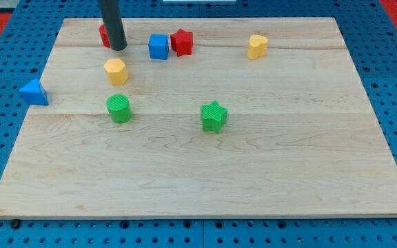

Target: Locate your arm at the center of the board

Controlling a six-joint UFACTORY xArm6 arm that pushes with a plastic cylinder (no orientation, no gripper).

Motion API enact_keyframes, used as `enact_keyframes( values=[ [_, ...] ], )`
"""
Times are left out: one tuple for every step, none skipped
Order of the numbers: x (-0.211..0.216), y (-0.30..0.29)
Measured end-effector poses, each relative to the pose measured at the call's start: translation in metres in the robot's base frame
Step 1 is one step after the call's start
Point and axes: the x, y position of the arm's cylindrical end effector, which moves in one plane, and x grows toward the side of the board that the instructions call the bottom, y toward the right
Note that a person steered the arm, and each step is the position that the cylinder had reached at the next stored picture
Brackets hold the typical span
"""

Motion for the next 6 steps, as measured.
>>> enact_keyframes(
  values=[
    [0.000,0.000],
    [0.000,0.001],
    [0.001,0.001],
    [0.023,0.001],
    [0.036,0.018],
    [0.059,0.047]
  ],
)
